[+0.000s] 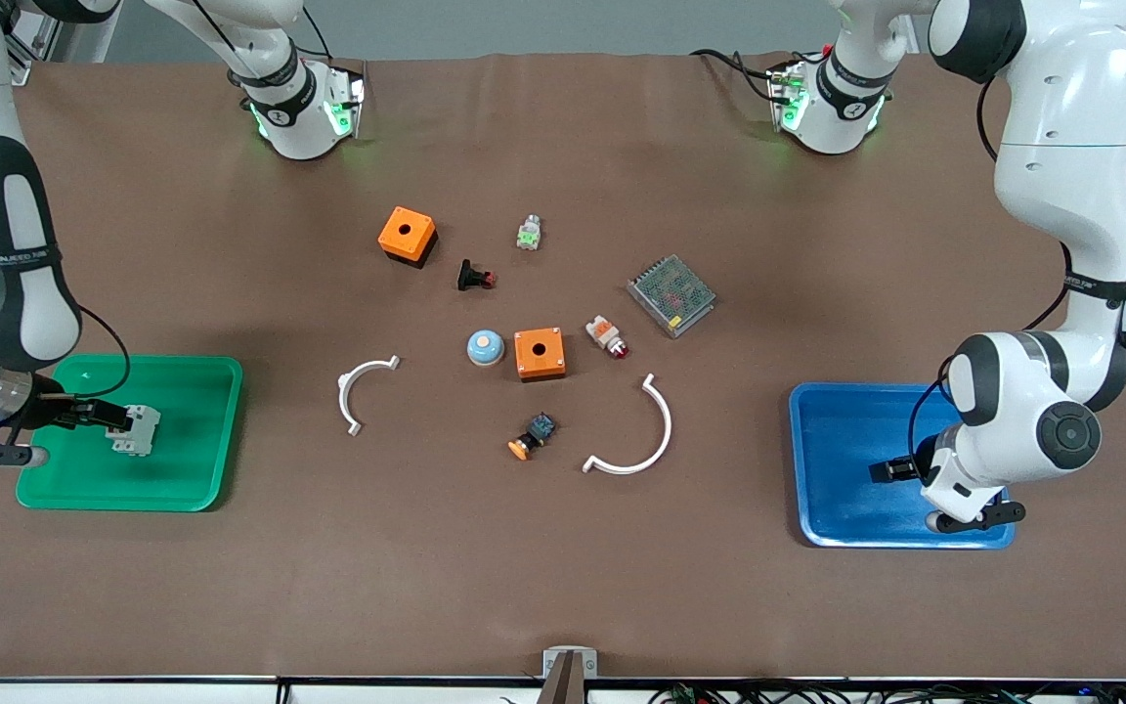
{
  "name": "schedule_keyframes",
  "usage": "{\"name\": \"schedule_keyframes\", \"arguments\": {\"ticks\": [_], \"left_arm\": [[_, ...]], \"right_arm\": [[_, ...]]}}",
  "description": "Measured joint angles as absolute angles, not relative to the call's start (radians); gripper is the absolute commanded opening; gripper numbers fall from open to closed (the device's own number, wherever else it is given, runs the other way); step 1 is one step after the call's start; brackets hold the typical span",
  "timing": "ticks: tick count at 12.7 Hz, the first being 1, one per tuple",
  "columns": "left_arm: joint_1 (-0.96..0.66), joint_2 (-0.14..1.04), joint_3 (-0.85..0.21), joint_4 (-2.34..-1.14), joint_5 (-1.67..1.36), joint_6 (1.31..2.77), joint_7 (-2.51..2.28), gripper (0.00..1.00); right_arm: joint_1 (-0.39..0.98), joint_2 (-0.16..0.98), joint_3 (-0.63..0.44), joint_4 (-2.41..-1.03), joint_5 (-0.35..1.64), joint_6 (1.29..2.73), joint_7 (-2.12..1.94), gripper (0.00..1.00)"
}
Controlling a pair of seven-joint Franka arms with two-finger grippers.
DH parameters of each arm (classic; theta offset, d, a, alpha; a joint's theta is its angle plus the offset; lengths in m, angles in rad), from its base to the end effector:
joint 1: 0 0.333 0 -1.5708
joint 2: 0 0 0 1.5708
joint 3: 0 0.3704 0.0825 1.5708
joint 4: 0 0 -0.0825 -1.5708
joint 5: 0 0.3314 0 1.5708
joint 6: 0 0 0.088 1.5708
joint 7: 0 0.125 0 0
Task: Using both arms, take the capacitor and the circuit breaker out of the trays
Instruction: 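Grasp the black capacitor with the left gripper while the right gripper grasps the breaker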
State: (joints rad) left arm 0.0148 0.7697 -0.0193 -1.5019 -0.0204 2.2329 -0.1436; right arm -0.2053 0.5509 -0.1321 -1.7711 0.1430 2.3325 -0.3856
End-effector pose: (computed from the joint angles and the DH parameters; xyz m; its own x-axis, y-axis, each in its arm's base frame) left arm 0.7066 -0.0012 0.2627 0.9869 0.1559 -0.0426 0.1569 -0.9873 0.0232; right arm 0.6206 -0.2009 0.3180 0.9991 -0.0302 0.0284 -0.0294 -0.9992 -0.0274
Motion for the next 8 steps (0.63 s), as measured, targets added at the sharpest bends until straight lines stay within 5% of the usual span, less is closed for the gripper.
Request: {"name": "schedule_keyframes", "arguments": {"ticks": [5, 8], "left_arm": [[0.015, 0.772, -0.019, -1.499, -0.02, 2.233, -0.144, 0.22], [0.015, 0.772, -0.019, -1.491, -0.02, 2.234, -0.144, 0.21]], "right_arm": [[-0.205, 0.588, -0.133, -1.827, 0.143, 2.445, -0.403, 0.99], [-0.205, 0.603, -0.133, -1.829, 0.143, 2.452, -0.404, 0.88]]}}
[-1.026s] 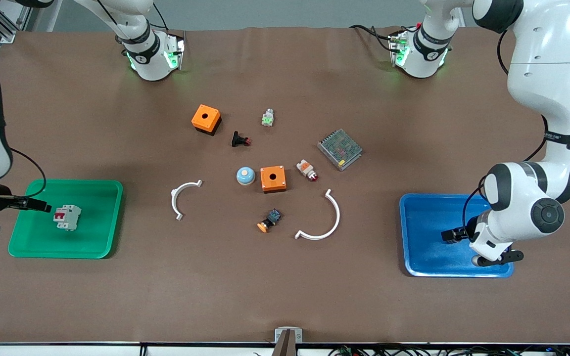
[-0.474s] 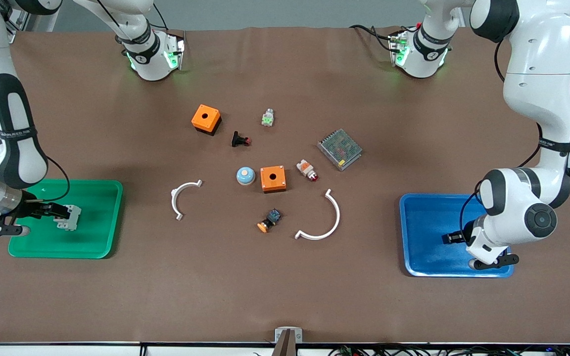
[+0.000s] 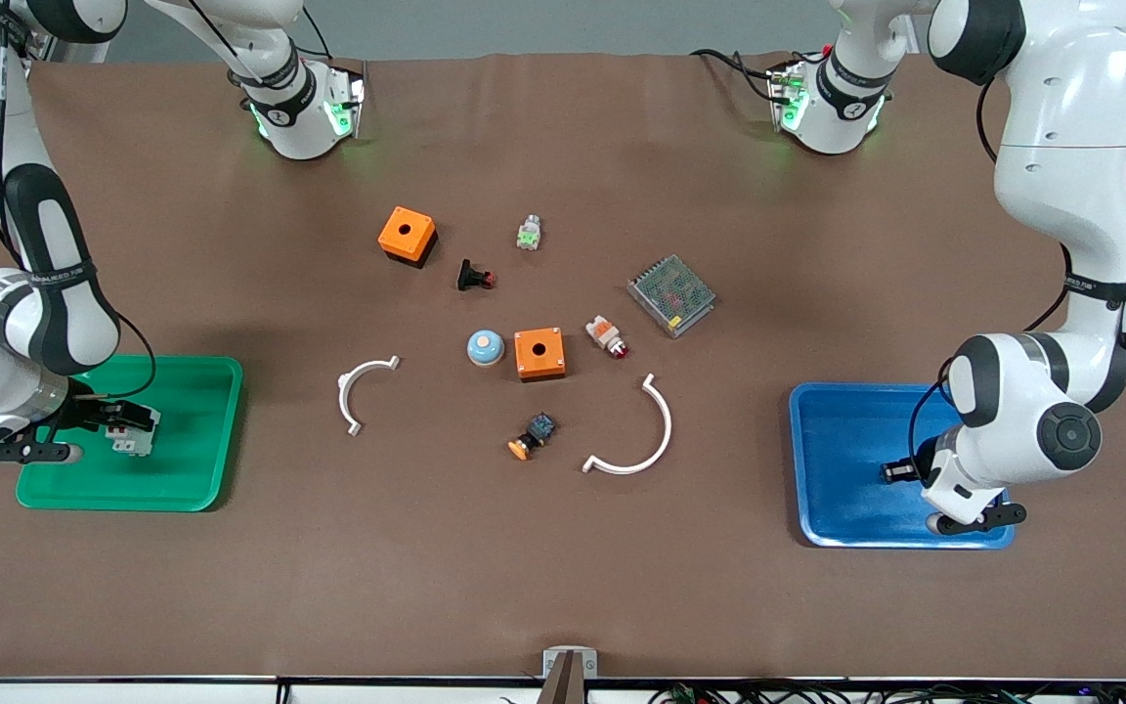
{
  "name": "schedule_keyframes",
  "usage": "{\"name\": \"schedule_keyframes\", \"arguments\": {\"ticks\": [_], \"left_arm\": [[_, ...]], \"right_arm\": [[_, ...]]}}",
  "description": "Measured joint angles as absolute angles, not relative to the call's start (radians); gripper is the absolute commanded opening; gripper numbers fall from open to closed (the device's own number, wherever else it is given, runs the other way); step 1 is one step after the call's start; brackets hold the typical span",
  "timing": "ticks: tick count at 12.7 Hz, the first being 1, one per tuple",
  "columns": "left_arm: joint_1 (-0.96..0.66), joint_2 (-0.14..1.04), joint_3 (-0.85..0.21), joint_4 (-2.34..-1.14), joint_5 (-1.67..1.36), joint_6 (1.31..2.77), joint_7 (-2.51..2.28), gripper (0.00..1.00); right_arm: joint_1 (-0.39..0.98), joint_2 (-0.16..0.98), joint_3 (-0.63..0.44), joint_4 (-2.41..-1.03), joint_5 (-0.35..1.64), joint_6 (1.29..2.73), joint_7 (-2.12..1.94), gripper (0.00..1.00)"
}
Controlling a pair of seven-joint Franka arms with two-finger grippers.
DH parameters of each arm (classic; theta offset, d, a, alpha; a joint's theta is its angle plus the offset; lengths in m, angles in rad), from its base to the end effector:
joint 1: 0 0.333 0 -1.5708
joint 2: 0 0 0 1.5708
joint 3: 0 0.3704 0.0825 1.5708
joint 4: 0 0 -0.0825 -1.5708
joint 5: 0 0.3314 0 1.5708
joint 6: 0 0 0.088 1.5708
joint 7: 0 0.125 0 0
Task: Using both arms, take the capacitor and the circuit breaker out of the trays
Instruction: 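Grasp the black capacitor with the left gripper while the right gripper grasps the breaker, then carry the capacitor and the breaker out of the trays toward the table center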
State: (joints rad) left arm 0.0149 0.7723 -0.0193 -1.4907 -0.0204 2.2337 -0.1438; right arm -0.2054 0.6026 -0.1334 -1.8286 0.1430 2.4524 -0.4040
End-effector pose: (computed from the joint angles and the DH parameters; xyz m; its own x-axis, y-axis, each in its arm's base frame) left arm 0.7096 -0.0011 0.2653 0.9871 0.1563 -0.0333 0.1572 -0.9873 0.0246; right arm 0.6147 -0.2036 0.2737 0.9992 -0.0197 0.0334 -0.0196 -0.9998 -0.0058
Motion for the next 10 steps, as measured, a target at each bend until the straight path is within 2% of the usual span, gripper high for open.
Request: {"name": "schedule_keyframes", "arguments": {"ticks": [2, 5, 7, 10], "left_arm": [[0.013, 0.766, -0.022, -1.471, -0.02, 2.234, -0.147, 0.21], [-0.002, 0.702, -0.059, -1.45, -0.022, 2.128, -0.194, 0.21], [-0.018, 0.651, -0.127, -1.447, -0.022, 2.053, -0.295, 0.22], [-0.104, 0.637, -0.192, -1.414, -0.022, 2.034, -0.48, 0.22]], "right_arm": [[-0.205, 0.61, -0.133, -1.829, 0.143, 2.453, -0.405, 0.63], [-0.2, 0.613, -0.131, -1.829, 0.143, 2.453, -0.408, 0.04], [-0.198, 0.614, -0.131, -1.829, 0.143, 2.453, -0.408, 0.0], [-0.192, 0.612, -0.13, -1.805, 0.143, 2.436, -0.413, 0.0]]}}
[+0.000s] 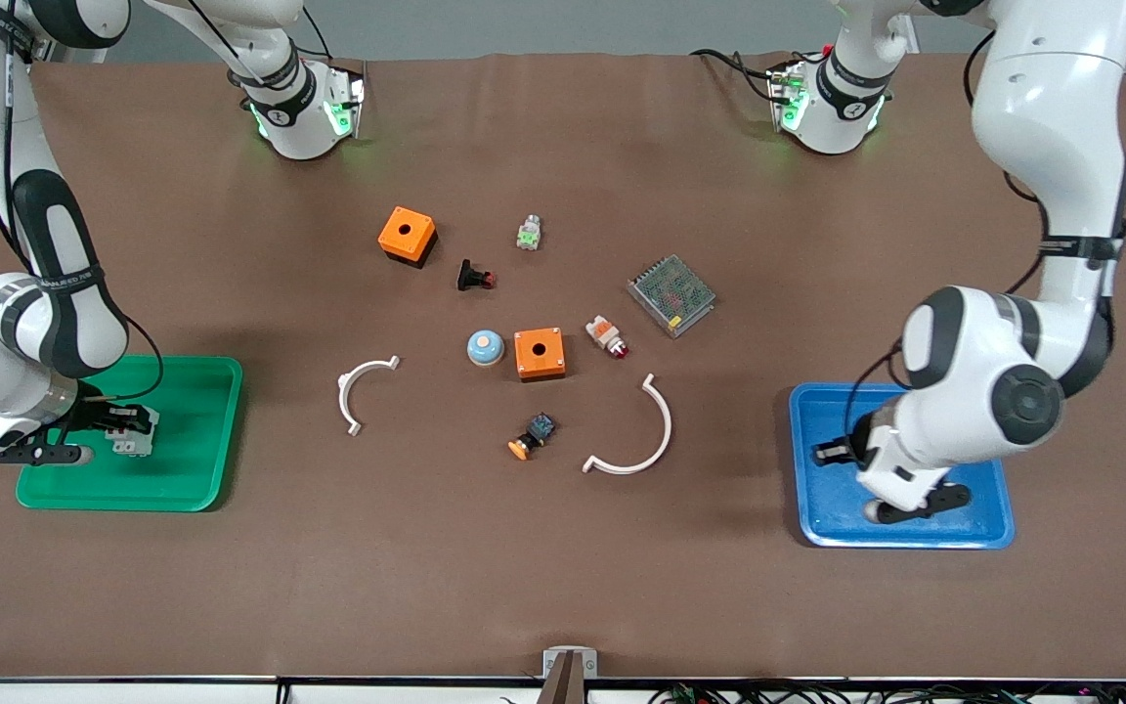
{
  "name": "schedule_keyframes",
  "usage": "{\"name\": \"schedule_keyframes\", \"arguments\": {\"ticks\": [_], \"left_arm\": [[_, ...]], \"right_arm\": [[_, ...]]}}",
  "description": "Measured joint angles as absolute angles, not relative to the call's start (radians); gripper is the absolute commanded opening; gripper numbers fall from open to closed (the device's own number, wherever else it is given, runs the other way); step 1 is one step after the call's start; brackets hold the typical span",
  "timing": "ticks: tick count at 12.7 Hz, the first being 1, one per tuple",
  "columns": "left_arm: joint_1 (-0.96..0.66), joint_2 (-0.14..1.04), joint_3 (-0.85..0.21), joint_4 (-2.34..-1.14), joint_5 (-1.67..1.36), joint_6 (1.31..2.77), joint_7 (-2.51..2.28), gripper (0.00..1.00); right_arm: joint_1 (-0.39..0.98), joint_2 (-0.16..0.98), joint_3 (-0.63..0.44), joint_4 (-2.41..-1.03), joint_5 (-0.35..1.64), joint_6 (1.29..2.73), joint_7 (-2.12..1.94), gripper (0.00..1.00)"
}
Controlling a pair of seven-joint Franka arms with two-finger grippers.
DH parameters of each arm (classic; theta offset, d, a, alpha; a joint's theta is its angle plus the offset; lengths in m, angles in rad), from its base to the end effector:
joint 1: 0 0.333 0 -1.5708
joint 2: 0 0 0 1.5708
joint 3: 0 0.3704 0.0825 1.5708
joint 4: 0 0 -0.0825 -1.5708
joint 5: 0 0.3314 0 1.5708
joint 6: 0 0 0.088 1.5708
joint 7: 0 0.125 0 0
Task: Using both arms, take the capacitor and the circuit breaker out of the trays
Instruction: 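Carry the capacitor and the breaker out of the trays toward the table center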
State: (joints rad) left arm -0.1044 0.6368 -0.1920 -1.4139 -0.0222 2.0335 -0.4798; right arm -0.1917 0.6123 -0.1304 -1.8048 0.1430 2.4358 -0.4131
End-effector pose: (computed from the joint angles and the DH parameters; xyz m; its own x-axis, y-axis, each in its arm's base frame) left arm 0.6815 -0.1768 0.3815 0.9722 0.2234 -0.0699 0.2303 -0.9665 0.1137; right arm 0.6229 -0.1942 0.2746 0.9995 0.0075 0.0317 0.0078 -0.9999 -0.0086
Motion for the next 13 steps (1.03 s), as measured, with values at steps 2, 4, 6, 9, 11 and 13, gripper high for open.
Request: {"name": "schedule_keyframes", "arguments": {"ticks": [2, 4, 6, 9, 11, 13], "left_arm": [[-0.204, 0.659, -0.192, -1.375, -0.022, 2.034, -0.594, 0.22], [-0.294, 0.696, -0.189, -1.343, -0.022, 2.034, -0.681, 0.22], [-0.363, 0.739, -0.182, -1.323, -0.022, 2.041, -0.736, 0.22], [-0.449, 0.805, -0.12, -1.308, -0.022, 2.114, -0.768, 0.22], [-0.475, 0.847, -0.1, -1.304, -0.022, 2.17, -0.774, 0.22], [-0.477, 0.874, -0.099, -1.298, -0.022, 2.186, -0.774, 0.22]], "right_arm": [[-0.159, 0.595, -0.13, -1.73, 0.143, 2.298, -0.412, 0.0], [-0.107, 0.558, -0.13, -1.646, 0.143, 2.132, -0.373, 0.0], [-0.028, 0.509, -0.127, -1.627, 0.143, 2.051, -0.259, 0.0], [0.143, 0.482, -0.123, -1.657, 0.143, 2.039, -0.01, 0.02], [0.262, 0.482, -0.122, -1.684, 0.143, 2.09, 0.138, 0.02], [0.36, 0.484, -0.121, -1.72, 0.143, 2.168, 0.25, 0.02]]}}
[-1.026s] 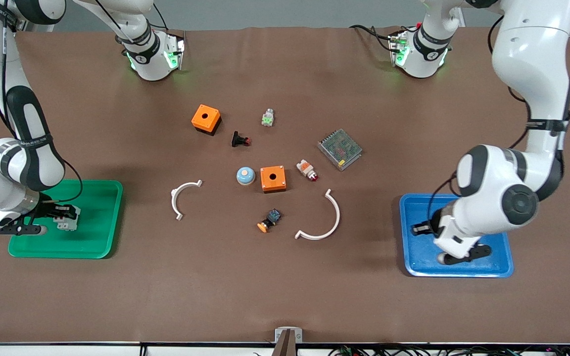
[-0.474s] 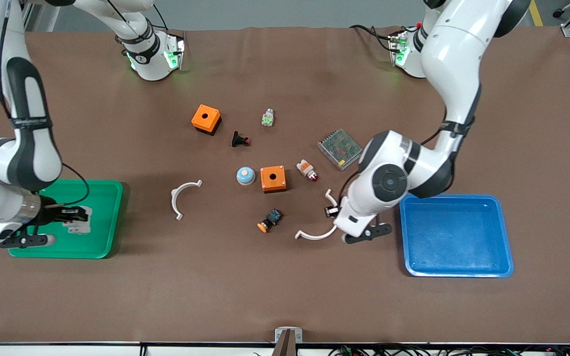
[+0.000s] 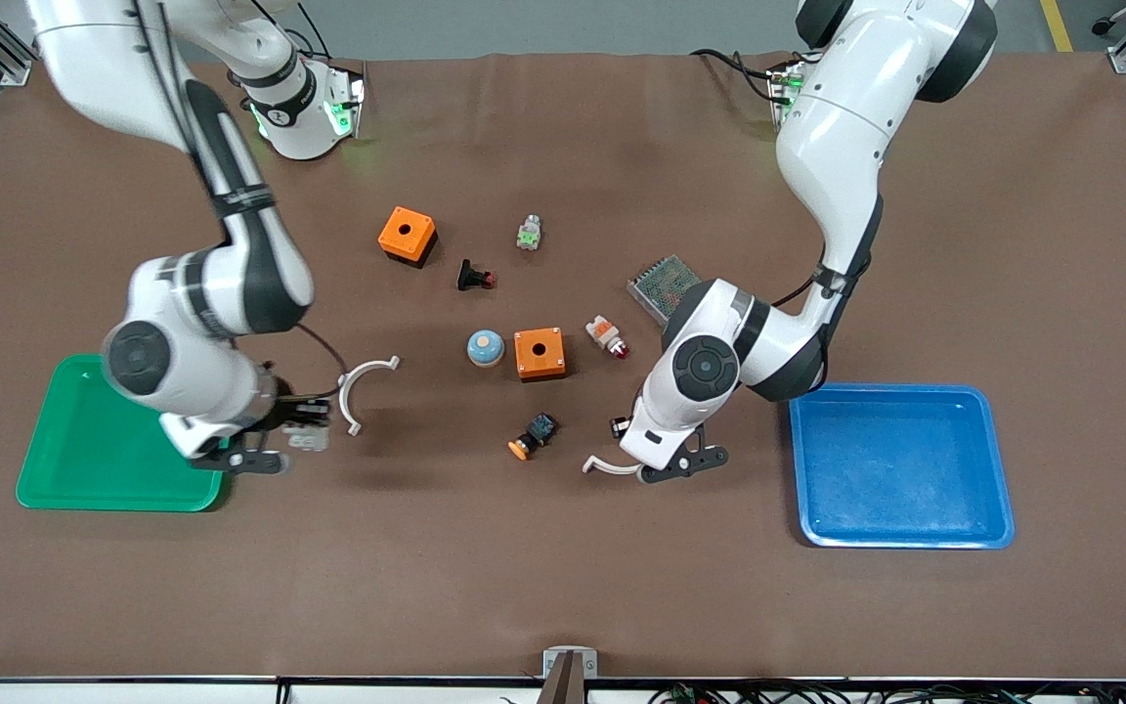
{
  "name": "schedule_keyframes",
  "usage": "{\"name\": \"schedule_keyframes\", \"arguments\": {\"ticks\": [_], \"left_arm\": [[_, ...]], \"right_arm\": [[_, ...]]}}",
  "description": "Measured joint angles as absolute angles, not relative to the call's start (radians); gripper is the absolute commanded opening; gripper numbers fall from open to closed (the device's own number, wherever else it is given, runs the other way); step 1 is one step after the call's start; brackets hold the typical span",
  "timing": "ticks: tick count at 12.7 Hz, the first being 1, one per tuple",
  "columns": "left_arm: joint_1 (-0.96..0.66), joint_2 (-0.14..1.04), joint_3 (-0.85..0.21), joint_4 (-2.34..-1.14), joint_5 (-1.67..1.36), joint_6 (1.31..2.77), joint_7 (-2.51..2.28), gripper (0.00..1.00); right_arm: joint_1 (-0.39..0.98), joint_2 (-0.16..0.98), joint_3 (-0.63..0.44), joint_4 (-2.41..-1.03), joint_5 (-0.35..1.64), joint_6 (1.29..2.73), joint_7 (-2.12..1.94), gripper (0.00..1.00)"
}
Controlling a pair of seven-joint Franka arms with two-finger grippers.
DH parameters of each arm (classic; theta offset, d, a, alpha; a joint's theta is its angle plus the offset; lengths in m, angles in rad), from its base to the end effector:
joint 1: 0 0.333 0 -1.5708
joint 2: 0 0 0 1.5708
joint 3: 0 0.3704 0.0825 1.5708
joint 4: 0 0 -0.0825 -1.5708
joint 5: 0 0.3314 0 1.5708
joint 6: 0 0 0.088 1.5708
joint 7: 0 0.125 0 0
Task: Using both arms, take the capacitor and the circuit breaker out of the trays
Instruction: 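Carry the capacitor and the breaker out of the trays toward the table center, then lower and release the capacitor by the white arc while the right gripper releases the breaker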
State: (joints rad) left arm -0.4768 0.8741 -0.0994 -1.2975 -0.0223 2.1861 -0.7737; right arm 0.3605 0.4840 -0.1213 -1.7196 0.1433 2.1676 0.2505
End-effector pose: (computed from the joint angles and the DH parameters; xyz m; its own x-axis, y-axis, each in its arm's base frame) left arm 0.6372 -0.3898 0.2665 0.9689 0.2414 -0.0547 0.2452 -0.9663 0.0786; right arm 0.6221 0.1708 0.3668 0.9957 -0.0795 -0.0468 -0.0818 -0.9954 -0.0495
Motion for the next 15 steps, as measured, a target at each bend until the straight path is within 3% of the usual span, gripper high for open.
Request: {"name": "schedule_keyframes", "arguments": {"ticks": [3, 10, 11, 12, 13, 14, 15], "left_arm": [[-0.479, 0.889, -0.099, -1.294, -0.022, 2.187, -0.774, 0.23], [-0.492, 0.893, -0.101, -1.294, -0.022, 2.186, -0.777, 0.23], [-0.494, 0.893, -0.101, -1.294, -0.022, 2.186, -0.78, 0.28], [-0.497, 0.893, -0.101, -1.294, -0.022, 2.186, -0.783, 0.41], [-0.498, 0.893, -0.101, -1.294, -0.022, 2.186, -0.783, 0.75], [-0.498, 0.893, -0.101, -1.293, -0.022, 2.186, -0.783, 1.0], [-0.497, 0.893, -0.101, -1.29, -0.022, 2.186, -0.783, 1.0]], "right_arm": [[0.458, 0.507, -0.123, -1.758, 0.143, 2.269, 0.385, 0.01], [0.538, 0.619, -0.124, -1.768, 0.143, 2.43, 0.433, 0.02], [0.545, 0.627, -0.124, -1.768, 0.143, 2.434, 0.433, 0.02], [0.55, 0.632, -0.124, -1.768, 0.143, 2.435, 0.433, 0.03], [0.552, 0.634, -0.124, -1.768, 0.143, 2.435, 0.433, 0.08], [0.553, 0.635, -0.124, -1.768, 0.143, 2.435, 0.433, 0.32], [0.553, 0.636, -0.125, -1.768, 0.143, 2.434, 0.433, 0.89]]}}
